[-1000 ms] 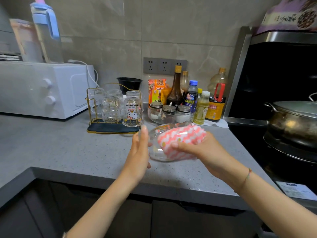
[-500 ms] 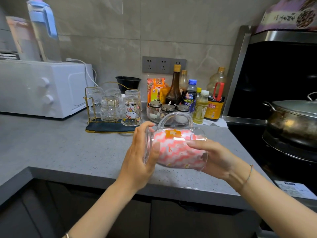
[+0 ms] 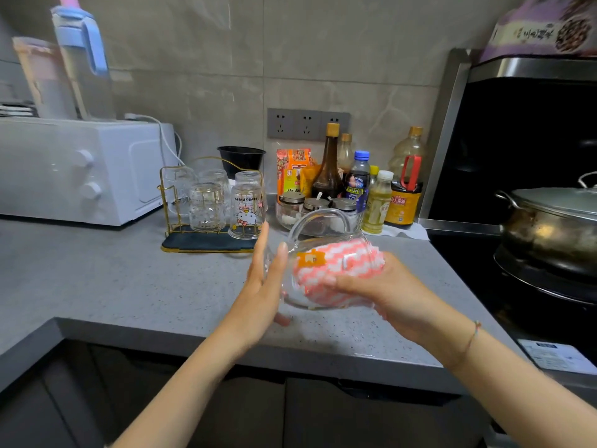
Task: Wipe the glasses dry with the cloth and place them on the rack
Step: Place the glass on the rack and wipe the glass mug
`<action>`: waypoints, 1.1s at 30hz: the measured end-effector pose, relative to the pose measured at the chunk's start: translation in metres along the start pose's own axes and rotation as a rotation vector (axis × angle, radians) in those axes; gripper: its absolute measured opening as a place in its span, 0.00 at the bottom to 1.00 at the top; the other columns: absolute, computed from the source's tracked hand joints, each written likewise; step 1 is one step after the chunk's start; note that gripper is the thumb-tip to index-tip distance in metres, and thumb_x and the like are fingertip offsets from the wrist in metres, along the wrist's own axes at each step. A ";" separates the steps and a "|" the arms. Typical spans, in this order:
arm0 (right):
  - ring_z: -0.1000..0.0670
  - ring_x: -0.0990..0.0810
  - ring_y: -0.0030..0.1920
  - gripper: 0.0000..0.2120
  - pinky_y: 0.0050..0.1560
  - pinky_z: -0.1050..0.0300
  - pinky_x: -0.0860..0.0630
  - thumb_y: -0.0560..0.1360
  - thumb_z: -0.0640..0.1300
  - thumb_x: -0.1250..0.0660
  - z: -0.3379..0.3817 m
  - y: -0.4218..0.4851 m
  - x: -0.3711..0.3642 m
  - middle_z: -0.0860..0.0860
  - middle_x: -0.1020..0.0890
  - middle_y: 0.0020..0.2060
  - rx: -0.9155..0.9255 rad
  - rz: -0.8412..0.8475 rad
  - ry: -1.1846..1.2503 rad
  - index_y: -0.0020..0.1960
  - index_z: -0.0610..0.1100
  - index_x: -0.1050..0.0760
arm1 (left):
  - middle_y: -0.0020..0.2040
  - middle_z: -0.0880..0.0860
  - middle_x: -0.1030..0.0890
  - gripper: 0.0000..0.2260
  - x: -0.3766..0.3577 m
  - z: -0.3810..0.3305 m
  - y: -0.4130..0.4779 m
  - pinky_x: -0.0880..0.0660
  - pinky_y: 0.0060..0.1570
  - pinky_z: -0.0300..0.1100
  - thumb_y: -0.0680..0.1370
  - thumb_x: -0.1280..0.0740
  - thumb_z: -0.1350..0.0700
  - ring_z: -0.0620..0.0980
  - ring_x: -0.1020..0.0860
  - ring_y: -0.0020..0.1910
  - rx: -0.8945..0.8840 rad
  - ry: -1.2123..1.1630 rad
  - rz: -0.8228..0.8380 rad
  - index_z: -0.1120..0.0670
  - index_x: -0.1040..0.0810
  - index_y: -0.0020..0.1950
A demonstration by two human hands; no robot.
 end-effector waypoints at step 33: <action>0.48 0.15 0.47 0.18 0.47 0.58 0.19 0.66 0.29 0.28 -0.005 0.000 0.003 0.44 0.14 0.47 0.001 0.153 0.031 0.54 0.41 0.20 | 0.74 0.44 0.35 0.42 0.000 0.008 0.014 0.26 0.64 0.53 0.66 0.56 0.20 0.51 0.32 0.72 0.093 0.033 0.030 0.38 0.43 0.76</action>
Point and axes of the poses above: each hand's wrist, its own y-axis towards the middle knuckle, its own x-axis out of the back of the hand, z = x × y, the point moved 3 cm from there along y, towards the middle knuckle
